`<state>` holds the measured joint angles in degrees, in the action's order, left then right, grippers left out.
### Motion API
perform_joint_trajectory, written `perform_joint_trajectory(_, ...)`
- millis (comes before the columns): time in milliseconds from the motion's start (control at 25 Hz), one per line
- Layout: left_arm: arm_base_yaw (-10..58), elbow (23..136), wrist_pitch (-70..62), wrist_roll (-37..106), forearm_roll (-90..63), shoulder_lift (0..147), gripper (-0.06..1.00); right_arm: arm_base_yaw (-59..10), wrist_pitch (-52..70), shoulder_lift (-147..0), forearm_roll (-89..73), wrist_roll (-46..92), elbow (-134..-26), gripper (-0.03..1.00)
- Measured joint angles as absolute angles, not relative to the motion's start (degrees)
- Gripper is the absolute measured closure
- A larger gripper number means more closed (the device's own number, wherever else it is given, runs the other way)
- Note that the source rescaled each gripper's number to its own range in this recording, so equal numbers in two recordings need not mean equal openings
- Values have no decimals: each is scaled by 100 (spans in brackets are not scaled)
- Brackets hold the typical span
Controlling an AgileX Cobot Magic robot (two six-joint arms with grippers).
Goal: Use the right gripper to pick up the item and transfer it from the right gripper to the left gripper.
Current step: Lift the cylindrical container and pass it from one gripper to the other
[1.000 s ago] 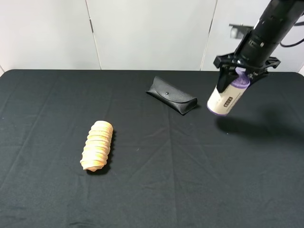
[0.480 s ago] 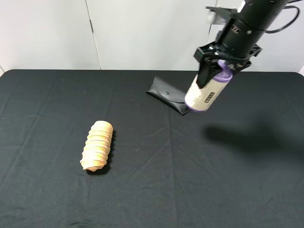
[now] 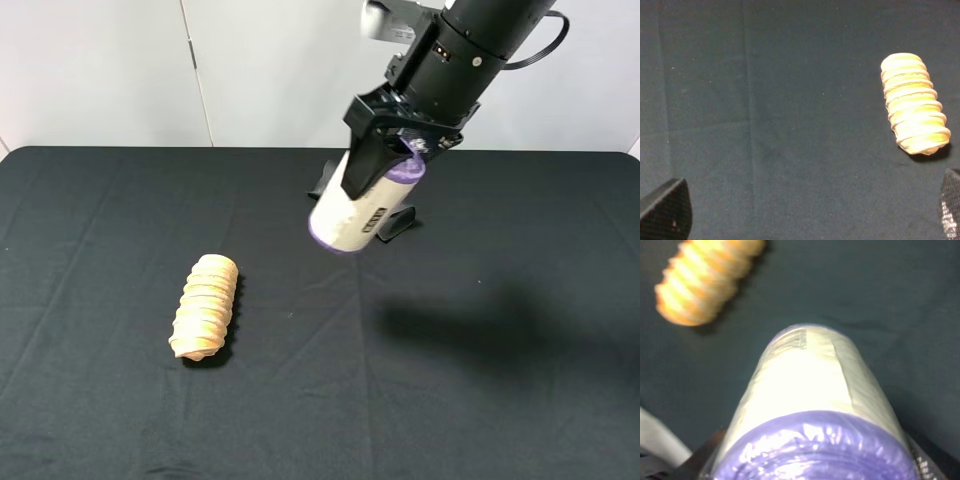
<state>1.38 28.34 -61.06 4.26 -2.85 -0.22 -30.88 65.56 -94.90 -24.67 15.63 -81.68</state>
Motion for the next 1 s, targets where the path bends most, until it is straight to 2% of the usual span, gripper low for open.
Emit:
perform_joint_trajectory(560,138,2834,-5960,420,-285,-22,-2,-3088,6965,-9490,-3207,2209,-8874,90)
perform_joint_trajectory(1000,138,3206,-5970,532,-323,353,-2,-3088,6989,-9490,-3632,2902,-8909,90)
